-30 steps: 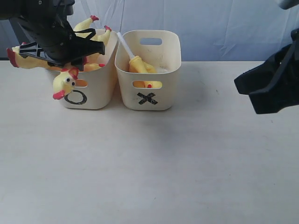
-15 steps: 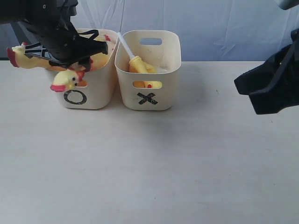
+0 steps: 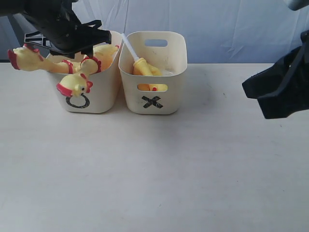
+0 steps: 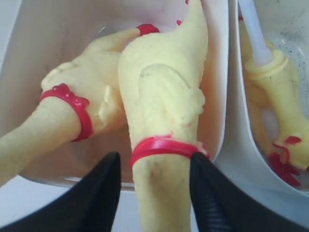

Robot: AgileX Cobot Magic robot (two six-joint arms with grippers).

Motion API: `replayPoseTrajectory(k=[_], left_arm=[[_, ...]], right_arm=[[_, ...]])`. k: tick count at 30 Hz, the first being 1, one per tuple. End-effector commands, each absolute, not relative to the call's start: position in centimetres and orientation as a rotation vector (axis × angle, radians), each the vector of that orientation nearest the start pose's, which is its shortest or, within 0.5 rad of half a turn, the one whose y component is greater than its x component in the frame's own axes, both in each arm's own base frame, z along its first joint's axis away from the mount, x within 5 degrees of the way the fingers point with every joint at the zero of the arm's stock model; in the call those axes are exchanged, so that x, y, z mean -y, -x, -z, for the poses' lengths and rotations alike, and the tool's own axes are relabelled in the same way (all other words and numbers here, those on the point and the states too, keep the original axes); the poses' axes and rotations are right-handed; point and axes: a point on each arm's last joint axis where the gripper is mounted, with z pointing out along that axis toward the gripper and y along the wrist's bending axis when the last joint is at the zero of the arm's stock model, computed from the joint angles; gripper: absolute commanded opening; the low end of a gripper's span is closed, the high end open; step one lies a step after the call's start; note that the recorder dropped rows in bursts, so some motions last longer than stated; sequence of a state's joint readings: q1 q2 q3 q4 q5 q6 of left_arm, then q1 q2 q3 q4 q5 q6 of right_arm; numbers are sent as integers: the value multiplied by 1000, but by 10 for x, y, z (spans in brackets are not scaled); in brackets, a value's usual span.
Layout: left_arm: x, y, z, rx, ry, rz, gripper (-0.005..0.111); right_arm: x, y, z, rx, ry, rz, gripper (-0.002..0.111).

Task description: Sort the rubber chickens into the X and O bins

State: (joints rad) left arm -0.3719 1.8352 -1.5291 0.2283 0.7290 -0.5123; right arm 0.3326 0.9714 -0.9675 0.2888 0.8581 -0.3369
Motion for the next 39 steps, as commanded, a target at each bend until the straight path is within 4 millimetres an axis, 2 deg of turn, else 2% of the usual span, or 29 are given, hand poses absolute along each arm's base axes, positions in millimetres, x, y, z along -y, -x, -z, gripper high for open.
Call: replayPoseTrajectory(k=[1, 3, 4, 5, 8, 12, 19, 24, 26, 39], left_arm=[[132, -387, -316, -2427, 25, 81, 44], [129, -382, -334, -2392, 16, 87, 43], [128, -376, -345, -2375, -16, 95, 37], [126, -370, -355, -2361, -41, 98, 25], [122, -360, -367, -2355, -73, 81, 0], [112, -337, -385, -2395, -139, 16, 0], [102, -312, -391, -2371, -147, 24, 0], [94, -287, -388, -2329, -171, 44, 0], [90, -274, -386, -2311, -176, 53, 0], [58, -170, -365, -2088, -154, 238, 0]], right_arm=[[-79, -167, -359, -2236, 659, -347, -1], [-79, -167, -359, -2236, 659, -347, -1], [-79, -168, -359, -2232, 657, -347, -1], [-79, -169, -361, -2212, 646, -344, -1], [-79, -173, -364, -2157, 627, -332, -1], [-79, -179, -367, -2052, 624, -288, -1], [-71, -174, -338, -1948, 555, -232, -1], [-62, -158, -315, -1858, 463, -221, -1], [-57, -148, -311, -1821, 428, -233, -1], [-43, -99, -309, -1686, 271, -396, -1]])
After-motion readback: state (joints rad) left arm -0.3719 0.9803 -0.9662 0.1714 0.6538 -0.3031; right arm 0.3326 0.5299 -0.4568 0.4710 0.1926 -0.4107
